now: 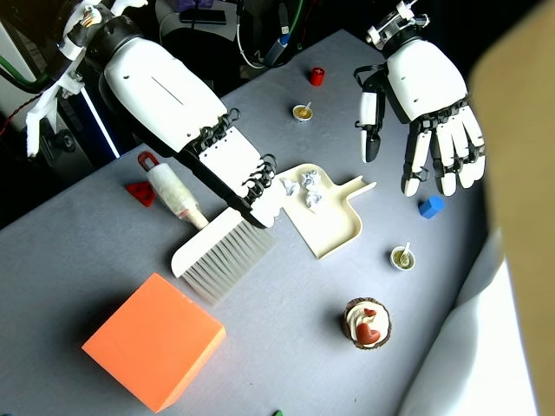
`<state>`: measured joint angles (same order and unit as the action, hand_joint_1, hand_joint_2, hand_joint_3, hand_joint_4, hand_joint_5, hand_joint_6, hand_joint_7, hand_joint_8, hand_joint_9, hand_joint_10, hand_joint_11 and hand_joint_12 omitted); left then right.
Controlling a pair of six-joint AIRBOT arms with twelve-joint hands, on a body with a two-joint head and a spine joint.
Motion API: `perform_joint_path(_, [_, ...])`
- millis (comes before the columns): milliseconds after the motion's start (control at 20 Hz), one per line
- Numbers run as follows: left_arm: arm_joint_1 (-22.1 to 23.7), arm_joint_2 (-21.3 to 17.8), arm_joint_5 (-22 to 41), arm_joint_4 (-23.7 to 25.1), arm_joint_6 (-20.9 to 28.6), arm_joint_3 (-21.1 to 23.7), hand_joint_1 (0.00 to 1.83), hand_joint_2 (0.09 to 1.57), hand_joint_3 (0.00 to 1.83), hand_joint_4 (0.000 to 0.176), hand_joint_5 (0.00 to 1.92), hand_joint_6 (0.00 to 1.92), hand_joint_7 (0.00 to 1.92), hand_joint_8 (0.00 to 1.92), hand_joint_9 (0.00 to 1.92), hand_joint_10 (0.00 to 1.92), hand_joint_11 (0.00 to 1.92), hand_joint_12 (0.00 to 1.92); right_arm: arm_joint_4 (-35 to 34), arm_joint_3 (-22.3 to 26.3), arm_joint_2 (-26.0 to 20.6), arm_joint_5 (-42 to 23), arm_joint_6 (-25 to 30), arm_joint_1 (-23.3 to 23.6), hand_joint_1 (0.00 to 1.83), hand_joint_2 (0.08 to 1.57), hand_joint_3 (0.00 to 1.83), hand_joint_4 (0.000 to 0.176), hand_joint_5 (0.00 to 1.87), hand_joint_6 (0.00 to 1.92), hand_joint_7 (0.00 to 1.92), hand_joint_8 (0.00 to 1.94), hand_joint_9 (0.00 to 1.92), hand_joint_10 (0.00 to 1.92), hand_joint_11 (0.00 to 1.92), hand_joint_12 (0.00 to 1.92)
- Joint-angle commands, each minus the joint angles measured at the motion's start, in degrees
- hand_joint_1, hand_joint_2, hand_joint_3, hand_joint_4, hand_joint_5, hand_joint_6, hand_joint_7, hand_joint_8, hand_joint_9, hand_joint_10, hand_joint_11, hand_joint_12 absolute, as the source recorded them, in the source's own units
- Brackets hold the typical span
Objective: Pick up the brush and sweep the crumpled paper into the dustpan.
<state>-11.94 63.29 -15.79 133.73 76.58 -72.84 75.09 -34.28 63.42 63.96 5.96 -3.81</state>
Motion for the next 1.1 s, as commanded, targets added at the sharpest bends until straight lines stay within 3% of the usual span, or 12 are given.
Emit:
perform_joint_path(0, [0.9, -0.7, -5.3, 1.7, -0.2, 0.0, 0.96, 1.01, 0.0, 0.048, 0.78, 0.01, 0.31, 0.01, 0.19, 0.01, 0.03, 0.49, 5.4, 0.0, -0.3, 1.4, 0.4, 0.6, 0.0, 0.75, 0.01, 0.0, 0.0, 0.0, 0.0, 0.0, 0.0, 0.0, 0.0, 0.0])
perform_joint_path(200, [0.9, -1.1, -4.7, 2.0, -0.2, 0.0, 0.96, 1.04, 0.0, 0.041, 0.76, 0.0, 0.3, 0.0, 0.18, 0.0, 0.0, 0.42, 5.3, -1.0, -1.9, -0.4, 3.1, 0.6, 0.0, 0.79, 0.02, 0.0, 0.0, 0.0, 0.0, 0.0, 0.0, 0.0, 0.0, 0.0])
perform_joint_path(250, [0.9, -1.3, -4.7, 2.1, -0.2, 0.0, 0.97, 1.04, 0.0, 0.029, 0.76, 0.0, 0.29, 0.0, 0.18, 0.0, 0.0, 0.42, 5.3, -1.3, -2.5, -3.1, 3.1, 0.5, 0.0, 0.79, 0.02, 0.0, 0.0, 0.0, 0.0, 0.0, 0.0, 0.0, 0.0, 0.0])
perform_joint_path(300, [0.9, -1.4, -4.7, 2.1, -0.2, -0.1, 0.95, 1.05, 0.0, 0.041, 0.75, 0.0, 0.29, 0.0, 0.18, 0.0, 0.0, 0.42, 5.6, -1.5, -3.3, -5.6, 3.3, 0.1, 0.0, 0.79, 0.02, 0.0, 0.0, 0.0, 0.0, 0.0, 0.0, 0.0, 0.0, 0.0])
perform_joint_path(400, [0.9, -1.5, -4.6, 2.2, -0.2, -0.1, 0.93, 1.04, 0.0, 0.036, 0.78, 0.01, 0.32, 0.01, 0.21, 0.01, 0.02, 0.42, 7.7, -2.2, -5.8, -14.1, 5.4, -0.8, 0.0, 0.81, 0.03, 0.0, 0.0, 0.0, 0.0, 0.0, 0.0, 0.0, 0.0, 0.0])
perform_joint_path(600, [0.8, -1.7, -4.4, 2.3, -0.2, 0.0, 0.81, 1.06, 0.01, 0.08, 0.74, 0.0, 0.33, 0.01, 0.25, 0.01, 0.07, 0.45, 9.6, -4.4, -12.4, -28.3, 13.8, -2.6, 0.0, 0.88, 0.02, 0.0, 0.08, 0.01, 0.09, 0.0, 0.04, 0.0, 0.0, 0.0])
perform_joint_path(700, [0.8, -1.7, -4.4, 2.4, -0.2, 0.0, 0.84, 1.04, 0.0, 0.065, 0.76, 0.01, 0.35, 0.01, 0.28, 0.02, 0.1, 0.46, 13.4, -4.5, -15.1, -33.0, 15.4, -4.0, 0.0, 0.89, 0.01, 0.0, 0.1, 0.0, 0.1, 0.0, 0.05, 0.0, 0.0, 0.0])
perform_joint_path(850, [0.8, -1.8, -4.4, 2.7, -0.2, 0.2, 0.85, 1.03, 0.0, 0.058, 0.77, 0.0, 0.37, 0.0, 0.29, 0.0, 0.09, 0.42, 17.2, -3.6, -19.2, -38.5, 15.4, -5.8, 0.0, 0.9, 0.02, 0.0, 0.09, 0.0, 0.09, 0.0, 0.04, 0.0, 0.01, 0.0])
perform_joint_path(900, [0.8, -1.8, -4.4, 2.7, -0.2, 0.2, 0.83, 1.03, 0.0, 0.062, 0.77, 0.0, 0.38, 0.01, 0.3, 0.0, 0.1, 0.42, 17.3, -3.4, -20.3, -38.9, 15.4, -5.9, 0.0, 0.9, 0.02, 0.0, 0.07, 0.0, 0.08, 0.0, 0.04, 0.0, 0.0, 0.0])
perform_joint_path(1000, [0.8, -1.7, -4.4, 2.7, -0.2, 0.4, 0.83, 1.03, 0.0, 0.039, 0.78, 0.0, 0.4, 0.01, 0.31, 0.01, 0.13, 0.43, 16.8, -2.9, -23.7, -42.5, 15.5, -6.1, 0.0, 0.91, 0.02, 0.0, 0.06, 0.0, 0.08, 0.0, 0.05, 0.01, 0.02, 0.01])
perform_joint_path(1050, [0.8, -1.7, -4.4, 2.8, -0.2, 0.5, 0.81, 1.04, 0.0, 0.038, 0.78, 0.0, 0.41, 0.01, 0.31, 0.01, 0.13, 0.43, 15.9, -2.7, -25.2, -43.5, 15.5, -6.1, 0.0, 0.92, 0.02, 0.0, 0.04, 0.0, 0.07, 0.0, 0.05, 0.0, 0.03, 0.01])
